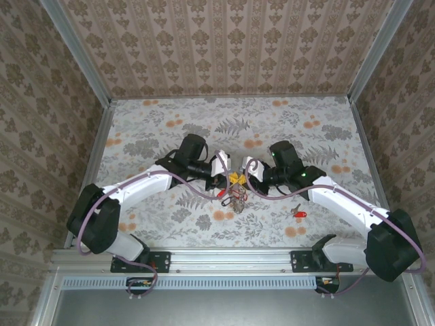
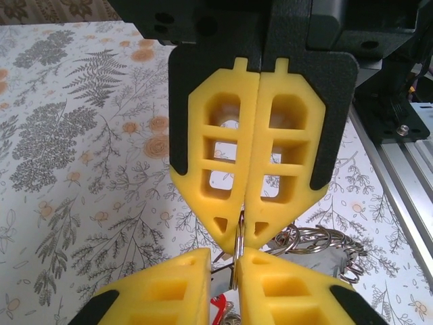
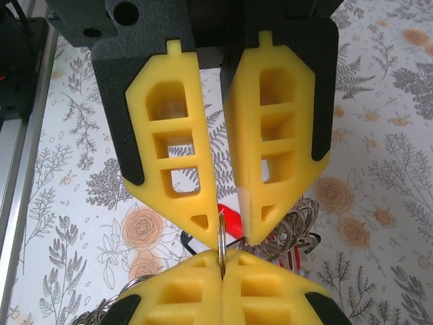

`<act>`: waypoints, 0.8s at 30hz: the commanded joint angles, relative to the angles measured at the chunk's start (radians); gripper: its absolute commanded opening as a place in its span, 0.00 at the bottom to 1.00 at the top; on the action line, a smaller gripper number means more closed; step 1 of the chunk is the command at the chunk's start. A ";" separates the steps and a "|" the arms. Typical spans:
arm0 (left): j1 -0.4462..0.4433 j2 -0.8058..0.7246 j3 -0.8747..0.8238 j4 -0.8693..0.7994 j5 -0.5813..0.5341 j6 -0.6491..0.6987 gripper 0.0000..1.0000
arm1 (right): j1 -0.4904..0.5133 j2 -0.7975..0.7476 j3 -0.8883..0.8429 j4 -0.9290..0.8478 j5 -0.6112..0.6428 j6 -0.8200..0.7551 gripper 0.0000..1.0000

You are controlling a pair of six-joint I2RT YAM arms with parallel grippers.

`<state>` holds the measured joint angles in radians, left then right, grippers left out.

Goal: Put the keys on the keyring

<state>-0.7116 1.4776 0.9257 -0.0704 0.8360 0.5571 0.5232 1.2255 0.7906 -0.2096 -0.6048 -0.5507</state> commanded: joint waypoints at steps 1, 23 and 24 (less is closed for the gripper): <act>-0.010 0.014 0.031 -0.038 -0.019 0.033 0.11 | 0.014 -0.024 0.054 0.009 -0.025 -0.014 0.01; 0.029 -0.035 -0.083 0.284 0.193 -0.139 0.00 | -0.070 0.018 -0.067 0.154 -0.143 0.021 0.14; 0.030 -0.035 -0.085 0.291 0.195 -0.144 0.00 | -0.072 0.021 -0.068 0.155 -0.142 0.019 0.14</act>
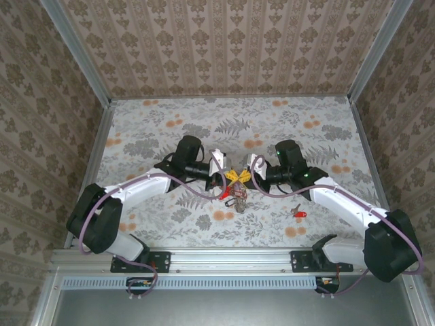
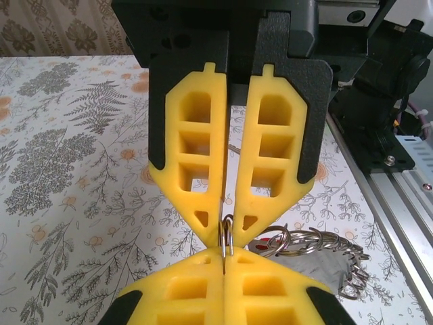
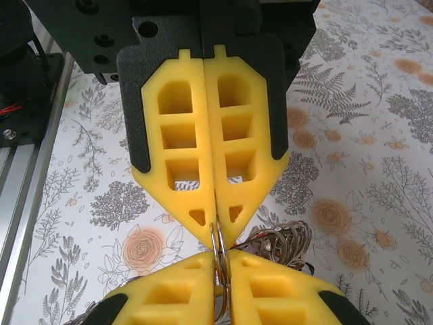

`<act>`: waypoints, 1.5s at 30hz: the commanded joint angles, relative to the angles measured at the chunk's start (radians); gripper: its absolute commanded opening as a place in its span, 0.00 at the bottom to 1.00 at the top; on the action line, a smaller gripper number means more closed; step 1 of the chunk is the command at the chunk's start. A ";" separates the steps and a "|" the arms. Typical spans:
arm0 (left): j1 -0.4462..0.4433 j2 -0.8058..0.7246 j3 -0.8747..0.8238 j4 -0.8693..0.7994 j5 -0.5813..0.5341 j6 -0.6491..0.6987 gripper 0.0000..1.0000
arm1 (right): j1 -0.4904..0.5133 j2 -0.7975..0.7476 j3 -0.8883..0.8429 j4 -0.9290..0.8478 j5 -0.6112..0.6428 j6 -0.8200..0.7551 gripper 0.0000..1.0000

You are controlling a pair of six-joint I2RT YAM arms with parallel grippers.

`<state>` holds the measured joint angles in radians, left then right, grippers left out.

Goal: Put the keys on the keyring

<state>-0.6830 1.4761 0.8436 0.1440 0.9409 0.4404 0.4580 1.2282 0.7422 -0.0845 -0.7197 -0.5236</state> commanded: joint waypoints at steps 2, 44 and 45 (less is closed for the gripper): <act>0.005 -0.034 -0.007 0.088 0.101 -0.035 0.00 | -0.010 0.026 -0.024 0.032 -0.026 -0.010 0.14; -0.035 -0.010 0.077 -0.181 -0.062 0.135 0.00 | 0.045 -0.033 0.068 -0.139 0.121 -0.055 0.12; -0.033 -0.011 0.075 -0.176 -0.046 0.136 0.00 | 0.037 -0.032 0.065 -0.143 0.121 -0.059 0.12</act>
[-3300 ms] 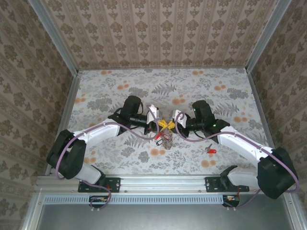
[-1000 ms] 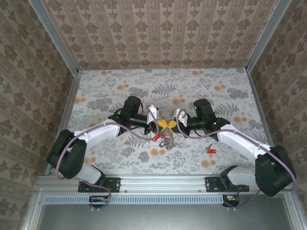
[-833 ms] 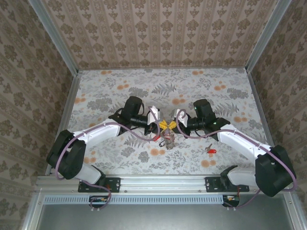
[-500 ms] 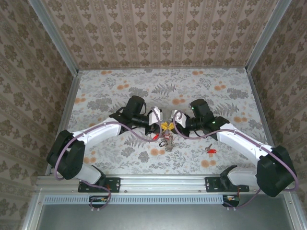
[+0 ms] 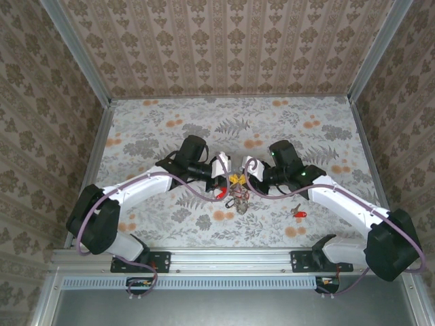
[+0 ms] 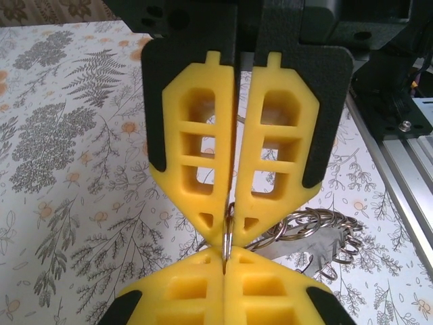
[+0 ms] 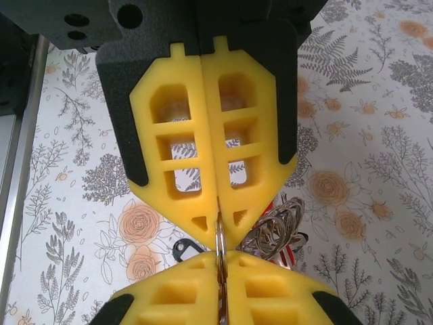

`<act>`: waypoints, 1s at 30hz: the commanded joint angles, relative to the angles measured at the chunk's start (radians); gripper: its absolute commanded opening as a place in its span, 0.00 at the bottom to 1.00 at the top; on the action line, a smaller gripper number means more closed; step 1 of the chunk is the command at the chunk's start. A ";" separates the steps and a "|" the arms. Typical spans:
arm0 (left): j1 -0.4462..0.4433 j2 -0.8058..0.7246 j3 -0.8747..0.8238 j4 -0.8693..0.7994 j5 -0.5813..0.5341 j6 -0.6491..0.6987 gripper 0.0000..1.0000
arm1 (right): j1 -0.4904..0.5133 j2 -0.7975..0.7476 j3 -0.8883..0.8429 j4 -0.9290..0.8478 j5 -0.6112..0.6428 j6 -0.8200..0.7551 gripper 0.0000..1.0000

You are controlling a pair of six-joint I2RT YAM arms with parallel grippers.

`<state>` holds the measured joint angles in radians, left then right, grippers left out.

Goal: Put the keys on the keyring

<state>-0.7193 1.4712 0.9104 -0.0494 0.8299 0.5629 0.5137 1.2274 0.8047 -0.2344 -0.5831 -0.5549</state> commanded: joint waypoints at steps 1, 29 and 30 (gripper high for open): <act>0.004 -0.009 0.004 0.024 0.078 0.009 0.00 | -0.024 -0.030 0.003 -0.008 -0.020 -0.039 0.12; 0.039 -0.013 -0.013 0.066 0.081 -0.035 0.13 | -0.052 0.008 -0.028 0.115 -0.120 0.038 0.00; 0.033 -0.012 -0.005 0.046 0.053 -0.025 0.14 | -0.047 0.004 -0.020 0.099 -0.109 0.032 0.00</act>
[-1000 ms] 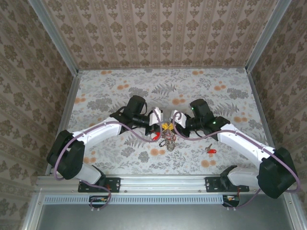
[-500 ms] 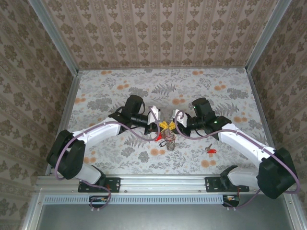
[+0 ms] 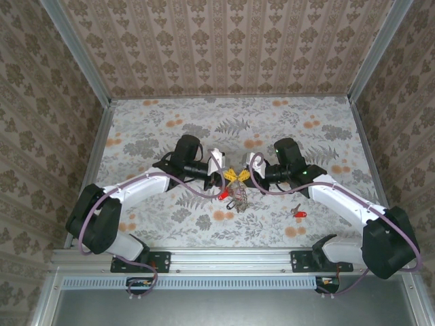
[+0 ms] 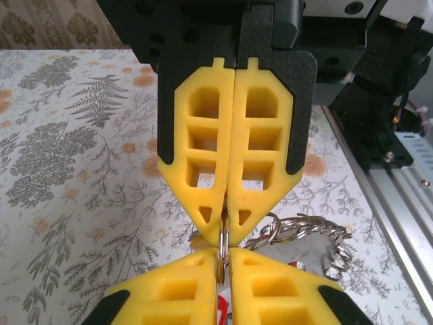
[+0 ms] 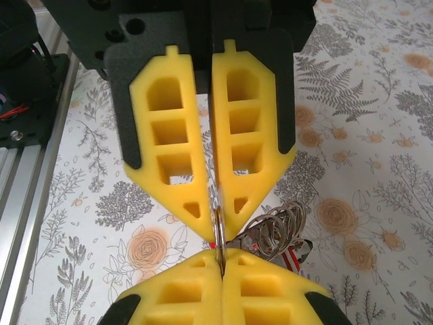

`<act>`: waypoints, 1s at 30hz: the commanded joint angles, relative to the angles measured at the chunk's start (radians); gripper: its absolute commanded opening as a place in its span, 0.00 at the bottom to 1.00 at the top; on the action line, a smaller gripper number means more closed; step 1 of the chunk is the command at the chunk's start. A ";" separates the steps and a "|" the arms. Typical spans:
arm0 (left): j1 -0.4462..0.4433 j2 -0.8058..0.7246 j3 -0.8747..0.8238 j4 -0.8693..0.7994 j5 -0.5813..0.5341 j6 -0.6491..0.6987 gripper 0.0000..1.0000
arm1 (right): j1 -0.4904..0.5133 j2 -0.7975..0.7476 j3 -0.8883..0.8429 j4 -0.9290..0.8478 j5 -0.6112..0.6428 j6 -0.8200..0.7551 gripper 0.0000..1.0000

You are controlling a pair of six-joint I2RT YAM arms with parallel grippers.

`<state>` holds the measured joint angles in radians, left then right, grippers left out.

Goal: Put the keys on the keyring

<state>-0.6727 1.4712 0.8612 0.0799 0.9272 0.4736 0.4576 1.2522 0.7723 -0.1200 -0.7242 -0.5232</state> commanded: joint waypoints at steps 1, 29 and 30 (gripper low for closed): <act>-0.017 -0.009 0.052 -0.106 -0.065 0.078 0.14 | 0.014 -0.022 0.024 -0.038 0.046 -0.008 0.00; -0.070 0.034 0.140 -0.270 -0.166 0.170 0.18 | 0.074 -0.059 0.058 -0.080 0.105 -0.017 0.01; -0.069 0.034 0.143 -0.269 -0.163 0.170 0.18 | 0.073 -0.060 0.056 -0.079 0.103 -0.019 0.01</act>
<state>-0.7338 1.4918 0.9703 -0.1543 0.7620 0.6113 0.5220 1.2339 0.8108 -0.2512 -0.5888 -0.5278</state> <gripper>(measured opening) 0.179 0.067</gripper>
